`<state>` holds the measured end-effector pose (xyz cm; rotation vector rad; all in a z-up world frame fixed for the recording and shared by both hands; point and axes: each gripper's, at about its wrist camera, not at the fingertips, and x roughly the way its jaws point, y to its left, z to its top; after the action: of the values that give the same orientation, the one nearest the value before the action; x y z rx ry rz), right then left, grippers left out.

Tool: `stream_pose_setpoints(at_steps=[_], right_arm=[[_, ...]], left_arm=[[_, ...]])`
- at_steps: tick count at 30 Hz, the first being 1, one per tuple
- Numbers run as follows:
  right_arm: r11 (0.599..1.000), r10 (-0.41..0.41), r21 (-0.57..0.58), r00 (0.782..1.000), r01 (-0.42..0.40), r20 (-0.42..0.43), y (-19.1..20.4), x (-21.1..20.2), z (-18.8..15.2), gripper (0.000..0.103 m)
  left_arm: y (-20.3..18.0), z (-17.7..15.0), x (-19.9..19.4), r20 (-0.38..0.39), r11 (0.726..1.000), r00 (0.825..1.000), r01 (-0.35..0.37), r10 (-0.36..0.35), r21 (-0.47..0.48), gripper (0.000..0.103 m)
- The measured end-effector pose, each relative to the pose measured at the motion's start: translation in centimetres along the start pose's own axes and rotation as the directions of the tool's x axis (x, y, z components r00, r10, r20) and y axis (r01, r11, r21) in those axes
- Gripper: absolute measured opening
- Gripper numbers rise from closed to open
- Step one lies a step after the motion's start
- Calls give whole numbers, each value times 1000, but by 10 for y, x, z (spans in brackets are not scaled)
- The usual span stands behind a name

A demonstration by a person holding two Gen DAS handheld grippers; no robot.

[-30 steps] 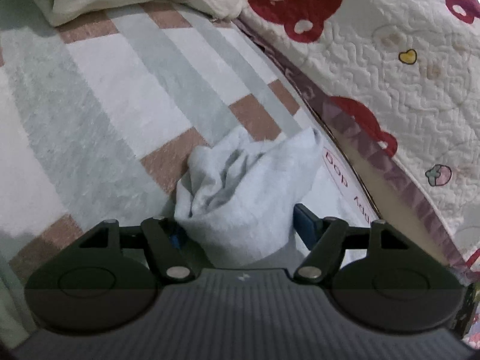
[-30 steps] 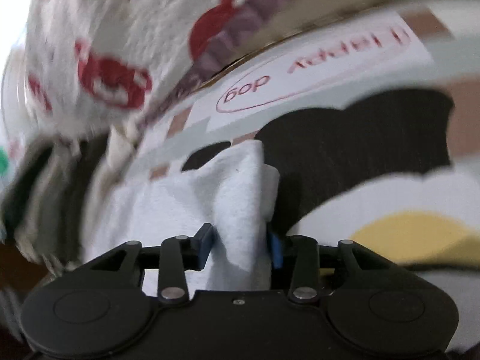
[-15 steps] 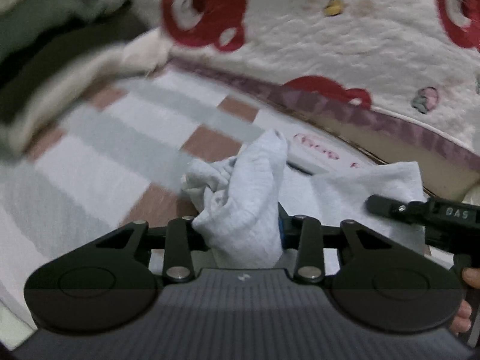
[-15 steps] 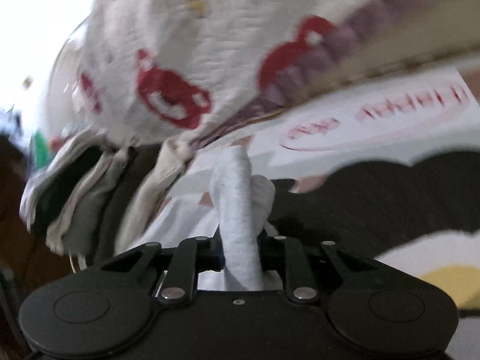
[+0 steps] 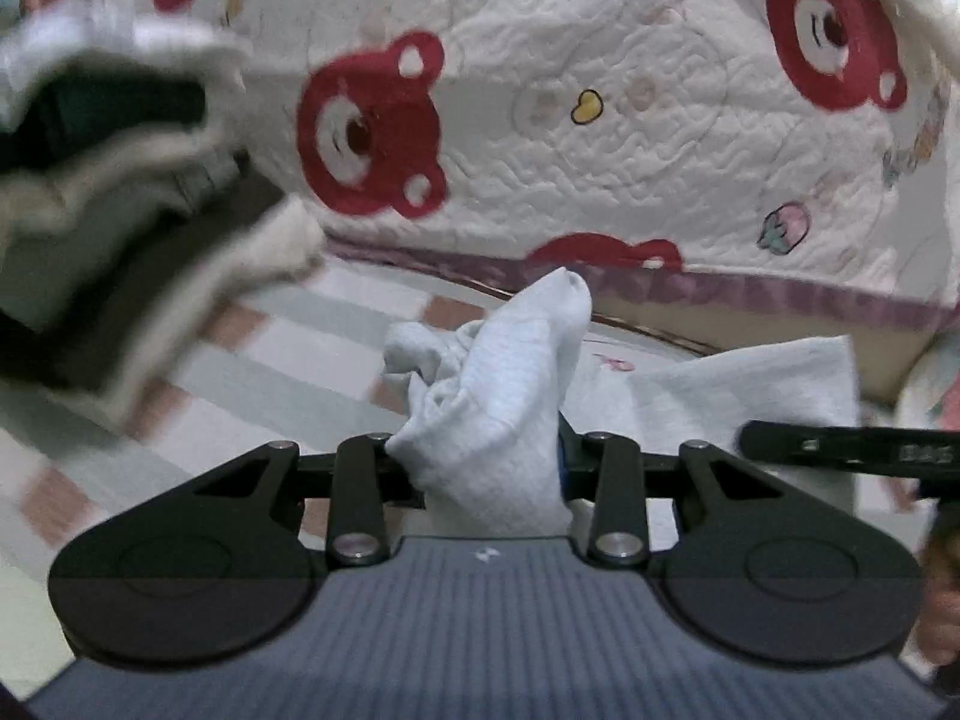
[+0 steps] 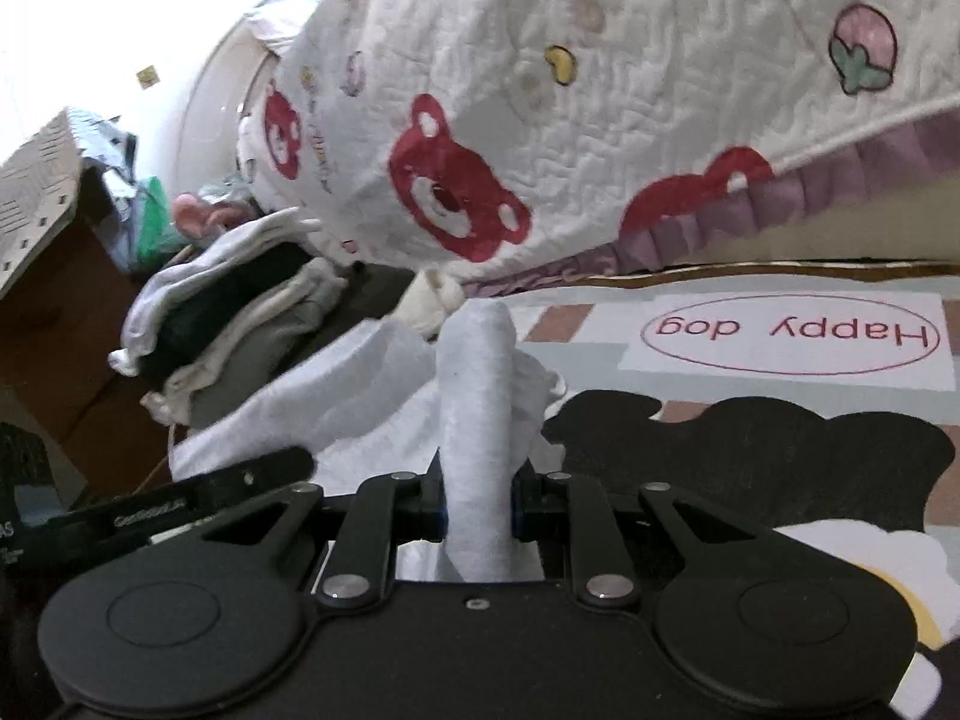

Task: Fold clothes
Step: 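Lift the grey shirt with both grippers and carry it toward the clothes stack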

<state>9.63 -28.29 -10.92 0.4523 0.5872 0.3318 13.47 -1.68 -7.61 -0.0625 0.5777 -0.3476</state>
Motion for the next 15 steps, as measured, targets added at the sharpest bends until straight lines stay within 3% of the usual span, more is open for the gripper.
stream_pose_setpoints(at_steps=[5, 8, 10, 12, 15], right_arm=[[996, 65, -65, 997, -63, 31, 38, -21, 17, 21], [989, 132, -73, 989, -127, 65, 64, -21, 44, 21], [975, 180, -148, 979, -165, 94, 96, -16, 71, 21], [953, 235, -223, 964, -204, 123, 129, -11, 101, 21], [912, 317, -322, 934, -253, 164, 178, 2, 148, 21]], left_arm=[[-2, 29, -46, 70, 996, 997, -32, 26, 86, 35], [20, 71, -73, 120, 995, 992, -53, 42, 87, 35], [40, 108, -90, 160, 996, 986, -58, 47, 70, 35], [65, 149, -107, 221, 996, 974, -56, 41, 62, 35], [95, 207, -127, 326, 988, 944, -98, 55, 118, 35]])
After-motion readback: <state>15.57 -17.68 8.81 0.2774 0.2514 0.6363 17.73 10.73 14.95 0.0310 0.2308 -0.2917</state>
